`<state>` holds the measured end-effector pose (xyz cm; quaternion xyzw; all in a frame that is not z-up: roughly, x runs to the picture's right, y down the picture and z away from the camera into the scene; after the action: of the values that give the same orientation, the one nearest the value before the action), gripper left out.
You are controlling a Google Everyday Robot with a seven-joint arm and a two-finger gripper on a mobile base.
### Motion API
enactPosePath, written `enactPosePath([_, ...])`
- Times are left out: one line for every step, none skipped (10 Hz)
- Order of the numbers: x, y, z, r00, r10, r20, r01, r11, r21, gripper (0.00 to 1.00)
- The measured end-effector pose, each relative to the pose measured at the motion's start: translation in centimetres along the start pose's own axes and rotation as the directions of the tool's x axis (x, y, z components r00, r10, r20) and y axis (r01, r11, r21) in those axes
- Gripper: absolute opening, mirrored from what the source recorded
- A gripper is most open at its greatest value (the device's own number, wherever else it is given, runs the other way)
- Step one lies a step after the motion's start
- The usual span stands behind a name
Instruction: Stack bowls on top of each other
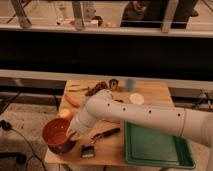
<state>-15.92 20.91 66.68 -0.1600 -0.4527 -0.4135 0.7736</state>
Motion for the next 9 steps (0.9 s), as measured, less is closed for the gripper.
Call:
enactPosePath([-0.02, -0.05, -0.06, 1.0, -0.002, -0.007, 0.002, 1.0, 0.001, 0.0])
enactPosePath([-0.05, -0.06, -0.07, 1.0, -0.004, -0.011, 0.004, 1.0, 0.0, 0.0])
enactPosePath([-0.05, -0.12, -0.16, 1.0, -0.006, -0.017, 0.006, 1.0, -0.001, 0.06])
enactPosePath([-0.08, -0.1, -0.17, 1.0, -0.009, -0.018, 0.009, 1.0, -0.006, 0.12])
enactPosePath([-0.28, -0.33, -0.04, 1.0, -0.023, -0.019, 0.022, 0.999, -0.029, 0.22])
enactPosePath([-0.48, -0.59, 0.06, 0.999, -0.029, -0.02, 0.029, 0.999, -0.037, 0.34])
enactPosePath([-0.33, -0.47, -0.14, 0.999, -0.025, -0.027, 0.024, 0.999, -0.03, 0.44])
enactPosePath([-0.45, -0.62, -0.14, 0.999, -0.028, -0.029, 0.027, 0.999, -0.023, 0.54])
enactPosePath([-0.57, -0.79, -0.08, 0.999, -0.032, -0.03, 0.032, 0.999, -0.021, 0.64])
